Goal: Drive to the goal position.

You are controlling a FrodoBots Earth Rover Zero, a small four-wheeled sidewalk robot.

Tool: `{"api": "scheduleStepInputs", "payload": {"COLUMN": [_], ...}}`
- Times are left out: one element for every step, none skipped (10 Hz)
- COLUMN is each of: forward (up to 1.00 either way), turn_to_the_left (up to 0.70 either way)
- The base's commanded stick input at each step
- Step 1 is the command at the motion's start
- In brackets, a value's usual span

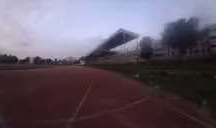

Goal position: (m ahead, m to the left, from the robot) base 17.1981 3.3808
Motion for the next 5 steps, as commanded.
{"api": "scheduleStepInputs", "payload": {"forward": [0.70,0.70,0.70,0.70,0.70], "turn_to_the_left": [0.00,0.00,0.00,0.00,0.00]}}
